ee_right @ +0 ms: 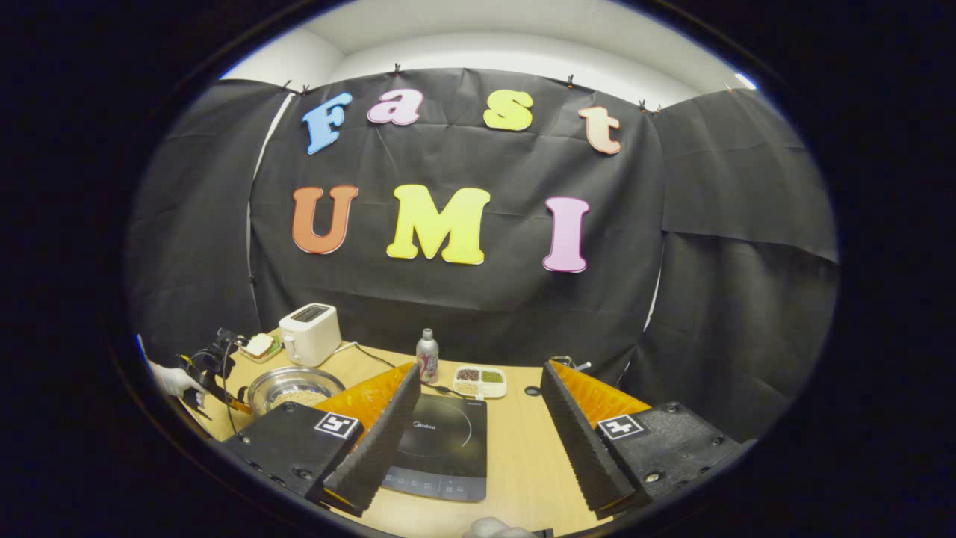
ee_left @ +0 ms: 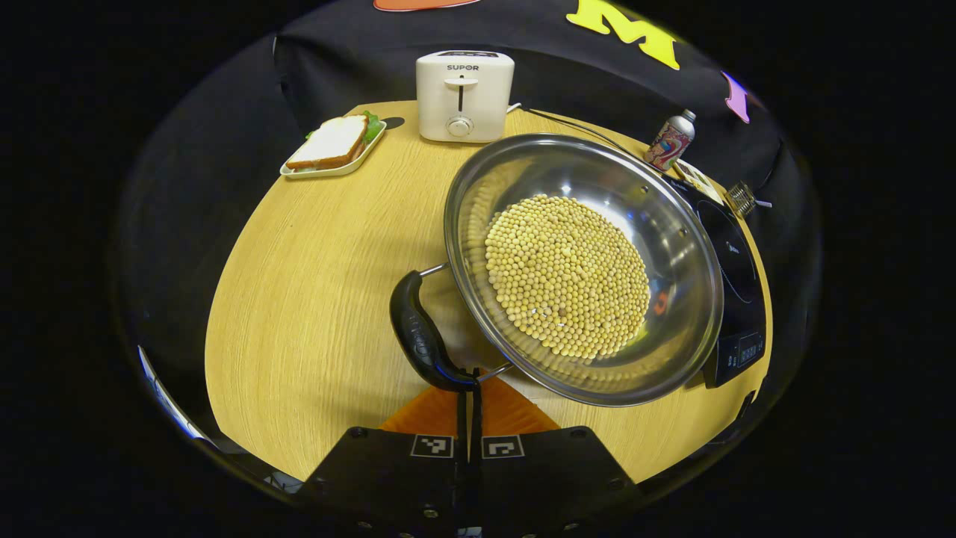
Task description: First push the handle of the pot to place it horizontally, then grasp the pot with both hands and set it on the induction cooktop.
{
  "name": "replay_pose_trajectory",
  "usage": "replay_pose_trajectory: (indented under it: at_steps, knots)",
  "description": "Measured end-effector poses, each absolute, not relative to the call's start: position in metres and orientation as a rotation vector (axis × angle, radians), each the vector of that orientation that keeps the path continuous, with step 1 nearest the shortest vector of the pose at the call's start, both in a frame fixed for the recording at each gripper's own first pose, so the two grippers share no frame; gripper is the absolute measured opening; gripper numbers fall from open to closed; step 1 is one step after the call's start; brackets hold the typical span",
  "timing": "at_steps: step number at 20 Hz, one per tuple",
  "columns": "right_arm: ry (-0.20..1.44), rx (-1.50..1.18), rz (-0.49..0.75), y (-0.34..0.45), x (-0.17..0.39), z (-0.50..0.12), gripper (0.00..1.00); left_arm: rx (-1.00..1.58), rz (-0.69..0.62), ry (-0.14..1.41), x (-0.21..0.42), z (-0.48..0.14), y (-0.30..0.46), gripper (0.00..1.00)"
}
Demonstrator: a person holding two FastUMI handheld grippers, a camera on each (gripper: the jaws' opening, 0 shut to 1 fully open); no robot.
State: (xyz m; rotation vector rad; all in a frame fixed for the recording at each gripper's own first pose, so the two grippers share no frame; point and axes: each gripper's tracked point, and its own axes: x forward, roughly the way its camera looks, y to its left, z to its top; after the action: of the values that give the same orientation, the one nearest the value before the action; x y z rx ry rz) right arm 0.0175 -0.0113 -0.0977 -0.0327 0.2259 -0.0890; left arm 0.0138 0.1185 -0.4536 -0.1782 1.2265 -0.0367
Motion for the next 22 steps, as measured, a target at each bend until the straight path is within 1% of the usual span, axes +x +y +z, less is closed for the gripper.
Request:
replay_pose_trajectory:
  at_steps: [14, 22]
  knots:
    - [0.254, -0.038, -0.103, -0.012, 0.016, -0.101, 1.0, -0.216, 0.008, 1.222, 0.055, -0.461, 0.146, 0.0]
    - [0.276, -0.028, -0.118, -0.005, 0.007, -0.106, 1.0, -0.201, -0.002, 1.235, 0.075, -0.461, 0.157, 0.0]
